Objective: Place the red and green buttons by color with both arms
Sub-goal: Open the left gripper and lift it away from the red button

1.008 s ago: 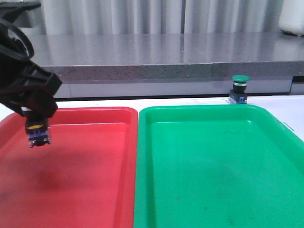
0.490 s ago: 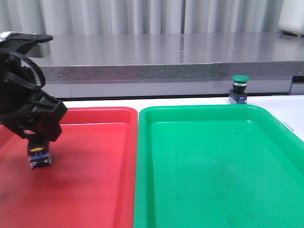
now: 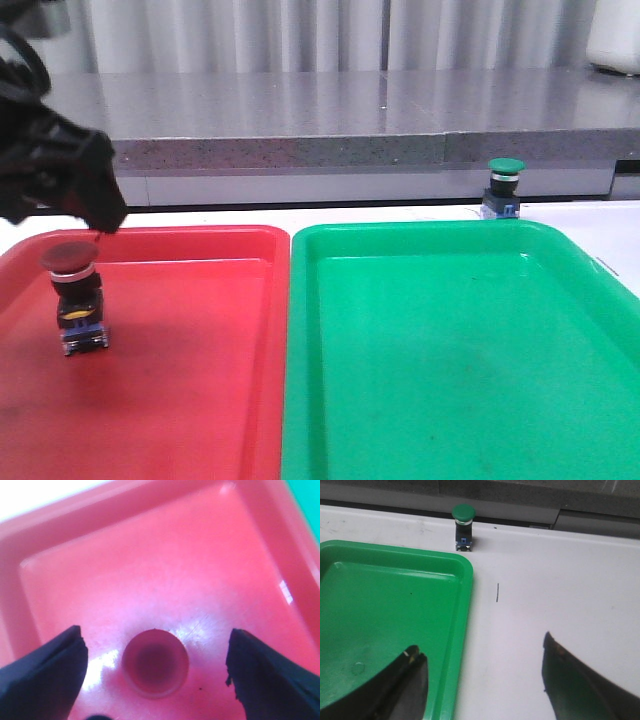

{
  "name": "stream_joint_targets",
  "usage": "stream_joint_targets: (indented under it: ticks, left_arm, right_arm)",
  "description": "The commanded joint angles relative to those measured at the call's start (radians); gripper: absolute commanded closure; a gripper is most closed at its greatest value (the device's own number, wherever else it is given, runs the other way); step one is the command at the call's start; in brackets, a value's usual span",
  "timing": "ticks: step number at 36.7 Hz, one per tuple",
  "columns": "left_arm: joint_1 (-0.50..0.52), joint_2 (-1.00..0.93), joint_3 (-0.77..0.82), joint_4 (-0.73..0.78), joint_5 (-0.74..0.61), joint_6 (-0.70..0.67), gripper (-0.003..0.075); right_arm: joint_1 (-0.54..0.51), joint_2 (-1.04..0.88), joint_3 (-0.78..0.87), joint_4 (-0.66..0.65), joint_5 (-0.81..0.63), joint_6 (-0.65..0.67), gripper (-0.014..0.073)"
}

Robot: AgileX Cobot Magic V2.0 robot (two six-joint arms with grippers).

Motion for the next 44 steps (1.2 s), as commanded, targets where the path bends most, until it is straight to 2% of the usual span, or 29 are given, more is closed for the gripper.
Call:
stream_joint_targets:
  ticks: [1, 11, 28, 44]
  left_arm:
    - [-0.009, -0.15, -0.03, -0.009, -0.019, -0.007, 0.0166]
    - [-0.009, -0.426, -0.02, -0.026, 0.081, -0.015, 0.0166]
    - [-0.009, -0.838, 0.126, -0.06, 0.205, -0.045, 0.0166]
    - [-0.009, -0.897, 0.139, -0.06, 0.21, -0.045, 0.0167]
  right_arm:
    - [-0.004, 0.007, -0.037, -0.007, -0.067, -0.011, 0.0084]
    - [-0.004, 0.007, -0.037, -0.007, -0.067, -0.011, 0.0084]
    - [-0.004, 0.007, -0.037, -0.007, -0.067, -0.011, 0.0084]
    - [-0.004, 0.02, -0.043, 0.017, -0.097, -0.01, 0.0084]
